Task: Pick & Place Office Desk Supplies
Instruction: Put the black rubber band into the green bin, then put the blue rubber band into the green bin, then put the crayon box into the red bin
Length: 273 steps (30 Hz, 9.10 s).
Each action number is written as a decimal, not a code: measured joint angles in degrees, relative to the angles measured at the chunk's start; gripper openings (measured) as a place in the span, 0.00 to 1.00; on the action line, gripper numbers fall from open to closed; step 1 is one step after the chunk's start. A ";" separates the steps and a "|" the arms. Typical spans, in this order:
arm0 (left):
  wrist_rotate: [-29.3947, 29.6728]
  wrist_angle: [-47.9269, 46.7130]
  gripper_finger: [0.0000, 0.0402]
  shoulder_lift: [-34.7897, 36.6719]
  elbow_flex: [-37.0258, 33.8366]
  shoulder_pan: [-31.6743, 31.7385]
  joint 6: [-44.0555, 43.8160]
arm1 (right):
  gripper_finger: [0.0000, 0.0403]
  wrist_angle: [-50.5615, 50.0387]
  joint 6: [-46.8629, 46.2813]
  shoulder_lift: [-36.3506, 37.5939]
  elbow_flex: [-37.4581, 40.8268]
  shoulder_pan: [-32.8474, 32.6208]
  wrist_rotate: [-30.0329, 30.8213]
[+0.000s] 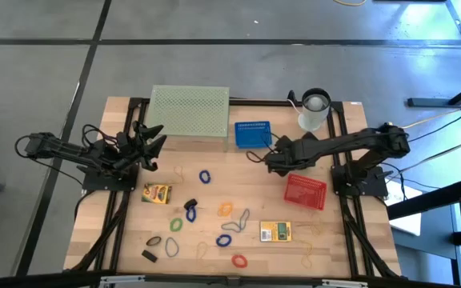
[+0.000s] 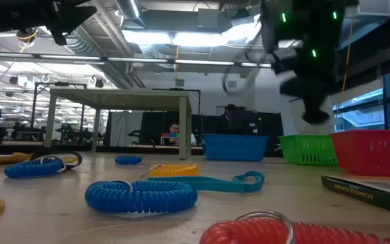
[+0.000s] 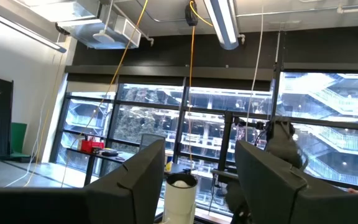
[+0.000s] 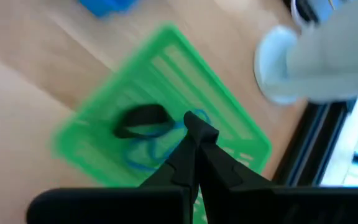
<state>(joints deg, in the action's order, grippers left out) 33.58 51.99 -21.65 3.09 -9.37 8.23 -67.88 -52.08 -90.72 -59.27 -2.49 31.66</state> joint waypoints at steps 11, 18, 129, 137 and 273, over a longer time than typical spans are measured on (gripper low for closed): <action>0.00 0.00 0.48 0.01 0.00 0.00 0.00 | 0.03 3.89 -1.75 0.00 6.10 4.02 -1.22; 0.00 0.00 0.47 0.02 0.00 0.01 0.00 | 0.12 5.52 -1.94 0.00 6.10 4.68 -3.10; -0.02 0.56 0.48 0.00 0.00 0.00 -2.99 | 0.01 61.93 34.55 7.11 -7.52 -21.35 30.25; 0.03 2.36 0.48 0.00 0.00 -0.01 -0.26 | 0.01 70.78 44.85 11.28 -7.54 -21.35 25.84; -0.04 3.78 0.47 0.00 0.00 0.00 7.39 | 0.28 28.73 -59.90 -10.10 1.64 -33.72 -38.14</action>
<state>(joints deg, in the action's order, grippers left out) 33.54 55.77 -21.65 3.09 -9.37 15.62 -39.15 -111.98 -100.82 -57.63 -36.21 -6.48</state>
